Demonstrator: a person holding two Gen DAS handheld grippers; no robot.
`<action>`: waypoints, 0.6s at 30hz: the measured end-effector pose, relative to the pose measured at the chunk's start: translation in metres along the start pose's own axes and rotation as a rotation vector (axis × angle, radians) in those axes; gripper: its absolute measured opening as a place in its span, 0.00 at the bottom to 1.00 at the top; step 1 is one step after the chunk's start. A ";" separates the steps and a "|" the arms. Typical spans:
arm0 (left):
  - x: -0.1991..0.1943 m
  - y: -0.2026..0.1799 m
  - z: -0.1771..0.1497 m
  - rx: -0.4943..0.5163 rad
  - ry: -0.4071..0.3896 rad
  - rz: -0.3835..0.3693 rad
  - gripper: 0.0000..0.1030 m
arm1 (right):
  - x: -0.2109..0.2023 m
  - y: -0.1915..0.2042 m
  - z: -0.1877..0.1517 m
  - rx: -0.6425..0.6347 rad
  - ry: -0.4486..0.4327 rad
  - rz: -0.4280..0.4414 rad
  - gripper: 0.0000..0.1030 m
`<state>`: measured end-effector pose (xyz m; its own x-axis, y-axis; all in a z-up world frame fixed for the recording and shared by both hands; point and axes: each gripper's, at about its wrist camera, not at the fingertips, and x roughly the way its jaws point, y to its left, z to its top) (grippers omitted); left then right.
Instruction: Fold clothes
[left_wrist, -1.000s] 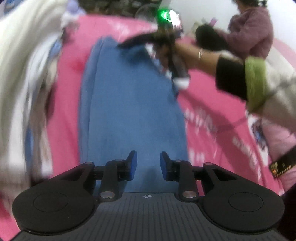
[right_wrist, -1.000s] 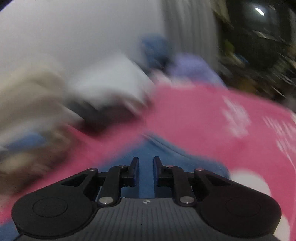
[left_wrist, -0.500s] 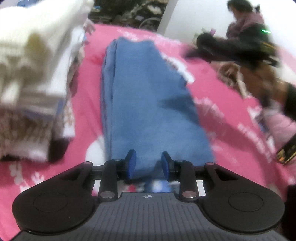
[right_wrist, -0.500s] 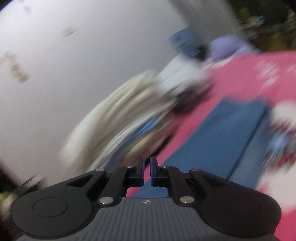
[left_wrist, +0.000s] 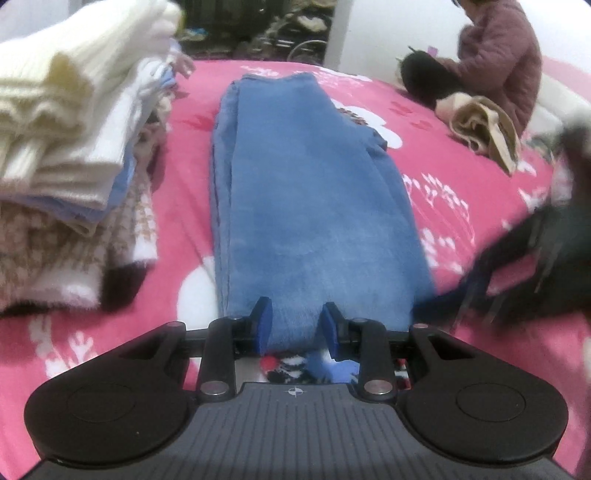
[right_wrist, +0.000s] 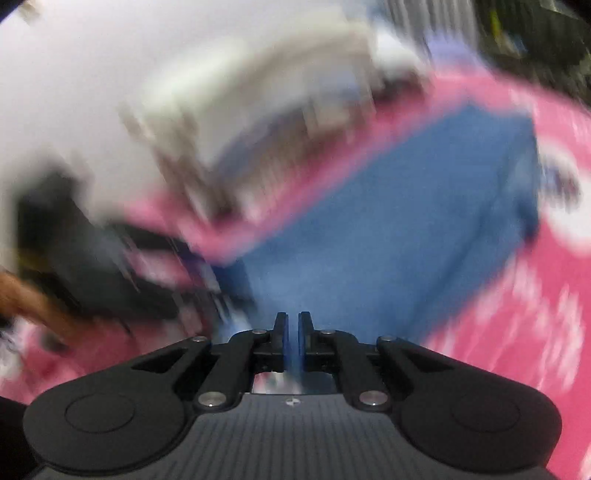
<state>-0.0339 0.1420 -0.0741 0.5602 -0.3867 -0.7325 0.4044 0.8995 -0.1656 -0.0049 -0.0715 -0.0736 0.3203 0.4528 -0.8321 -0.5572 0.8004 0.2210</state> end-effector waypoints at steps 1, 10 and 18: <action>-0.002 0.001 0.002 -0.022 0.001 0.006 0.29 | 0.006 0.005 -0.006 -0.006 0.015 -0.030 0.04; -0.070 -0.011 0.064 0.069 -0.084 0.111 0.30 | -0.152 -0.019 0.047 0.073 -0.149 -0.183 0.07; -0.209 -0.072 0.117 0.215 -0.116 0.321 0.31 | -0.303 -0.033 0.114 0.133 -0.514 -0.201 0.08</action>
<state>-0.0956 0.1340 0.1679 0.7556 -0.1249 -0.6431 0.3308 0.9200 0.2100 0.0033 -0.1901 0.2294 0.7603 0.3929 -0.5172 -0.3564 0.9181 0.1734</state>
